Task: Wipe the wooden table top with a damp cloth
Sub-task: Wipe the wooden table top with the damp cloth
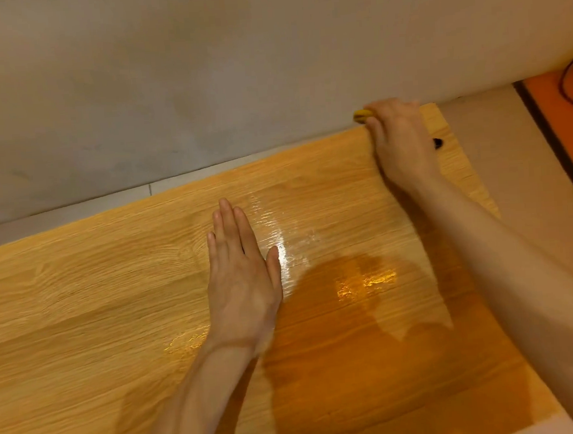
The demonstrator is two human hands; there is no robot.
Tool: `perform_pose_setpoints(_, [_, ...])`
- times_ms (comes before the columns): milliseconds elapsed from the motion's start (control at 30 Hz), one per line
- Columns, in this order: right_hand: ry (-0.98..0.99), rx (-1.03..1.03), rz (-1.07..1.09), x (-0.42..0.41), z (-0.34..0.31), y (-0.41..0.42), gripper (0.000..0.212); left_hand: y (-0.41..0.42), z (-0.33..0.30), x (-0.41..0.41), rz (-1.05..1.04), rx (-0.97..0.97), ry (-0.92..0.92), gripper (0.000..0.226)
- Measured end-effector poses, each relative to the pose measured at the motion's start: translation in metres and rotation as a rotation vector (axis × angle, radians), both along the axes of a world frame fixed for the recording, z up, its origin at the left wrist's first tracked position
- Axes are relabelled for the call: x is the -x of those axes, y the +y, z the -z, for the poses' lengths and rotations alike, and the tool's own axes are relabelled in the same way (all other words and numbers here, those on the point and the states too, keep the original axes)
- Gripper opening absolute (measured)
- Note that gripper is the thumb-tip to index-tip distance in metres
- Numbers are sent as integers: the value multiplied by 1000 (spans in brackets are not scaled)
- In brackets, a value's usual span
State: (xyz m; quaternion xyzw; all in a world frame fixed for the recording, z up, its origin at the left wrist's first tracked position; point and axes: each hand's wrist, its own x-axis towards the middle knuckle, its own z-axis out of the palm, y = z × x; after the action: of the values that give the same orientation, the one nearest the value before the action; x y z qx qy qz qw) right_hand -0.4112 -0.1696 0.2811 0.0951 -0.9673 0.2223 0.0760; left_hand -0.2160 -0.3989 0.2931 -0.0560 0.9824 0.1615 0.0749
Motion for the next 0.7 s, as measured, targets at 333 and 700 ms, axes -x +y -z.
perform_pose_setpoints(333, [-232, 711, 346, 43, -20, 54, 26, 19, -5, 4, -149, 30, 1, 77])
perform_pose_setpoints(700, [-718, 1446, 94, 11, 15, 130, 41, 242, -8, 62, 126, -57, 82, 64])
